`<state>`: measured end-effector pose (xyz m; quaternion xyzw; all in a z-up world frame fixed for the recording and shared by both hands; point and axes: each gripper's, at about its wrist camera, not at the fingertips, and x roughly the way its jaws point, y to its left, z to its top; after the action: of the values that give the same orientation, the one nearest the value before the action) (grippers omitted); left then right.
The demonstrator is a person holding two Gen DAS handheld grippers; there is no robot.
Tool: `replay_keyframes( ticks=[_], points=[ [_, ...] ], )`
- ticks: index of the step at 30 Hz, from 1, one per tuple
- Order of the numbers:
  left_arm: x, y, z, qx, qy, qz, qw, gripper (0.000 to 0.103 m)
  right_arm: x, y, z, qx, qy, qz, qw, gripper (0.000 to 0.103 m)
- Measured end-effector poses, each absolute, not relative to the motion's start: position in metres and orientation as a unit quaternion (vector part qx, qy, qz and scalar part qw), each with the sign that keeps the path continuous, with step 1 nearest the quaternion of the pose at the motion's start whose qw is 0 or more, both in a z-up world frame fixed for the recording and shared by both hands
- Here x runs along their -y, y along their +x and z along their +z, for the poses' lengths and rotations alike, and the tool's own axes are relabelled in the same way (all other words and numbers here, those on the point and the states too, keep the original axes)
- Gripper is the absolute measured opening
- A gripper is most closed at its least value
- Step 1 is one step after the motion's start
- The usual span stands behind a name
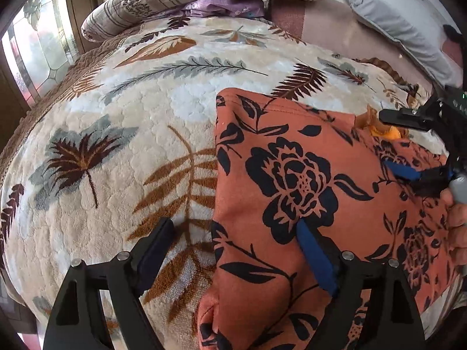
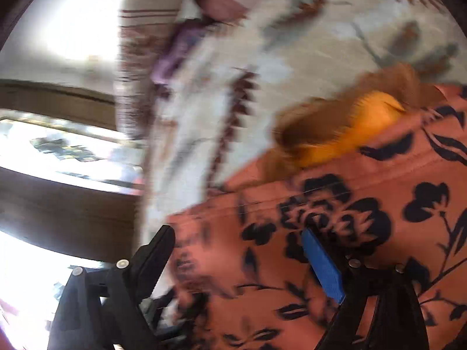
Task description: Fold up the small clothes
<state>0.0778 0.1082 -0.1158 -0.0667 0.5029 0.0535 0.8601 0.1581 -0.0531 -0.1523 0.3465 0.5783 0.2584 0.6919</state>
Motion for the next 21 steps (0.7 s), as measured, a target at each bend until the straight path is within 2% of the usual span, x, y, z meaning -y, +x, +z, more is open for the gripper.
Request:
replay_keyframes(
  ticks=[2, 6, 9, 10, 15, 18, 19, 21],
  points=[
    [-0.111, 0.071, -0.103, -0.484, -0.064, 0.058, 0.871, 0.087, 0.054, 0.153, -0.139, -0.546, 0.375, 0.283, 0.694, 0.086],
    [-0.113, 0.052, -0.095, -0.465, -0.069, 0.054, 0.881, 0.087, 0.025, 0.136, -0.115, -0.536, 0.382, 0.367, 0.657, 0.086],
    [-0.109, 0.054, -0.123, -0.511, -0.061, 0.050, 0.856, 0.087, 0.006, 0.146, -0.153, -0.575, 0.353, 0.329, 0.661, 0.086],
    [-0.111, 0.052, -0.124, -0.505, -0.065, 0.049, 0.859, 0.087, 0.007, 0.147, -0.162, -0.577, 0.376, 0.316, 0.653, 0.085],
    [-0.112, 0.041, -0.097, -0.468, -0.063, 0.052, 0.880, 0.087, 0.008, 0.133, -0.106, -0.528, 0.365, 0.363, 0.675, 0.089],
    [-0.113, 0.047, -0.124, -0.517, -0.049, 0.058, 0.853, 0.087, 0.008, 0.141, -0.134, -0.562, 0.358, 0.319, 0.674, 0.091],
    [-0.117, 0.045, -0.122, -0.510, -0.063, 0.058, 0.856, 0.087, 0.011, 0.143, -0.154, -0.582, 0.359, 0.291, 0.669, 0.087],
    [-0.123, 0.035, -0.106, -0.492, -0.088, 0.059, 0.864, 0.087, 0.021, 0.136, -0.145, -0.554, 0.380, 0.307, 0.675, 0.087]
  ],
)
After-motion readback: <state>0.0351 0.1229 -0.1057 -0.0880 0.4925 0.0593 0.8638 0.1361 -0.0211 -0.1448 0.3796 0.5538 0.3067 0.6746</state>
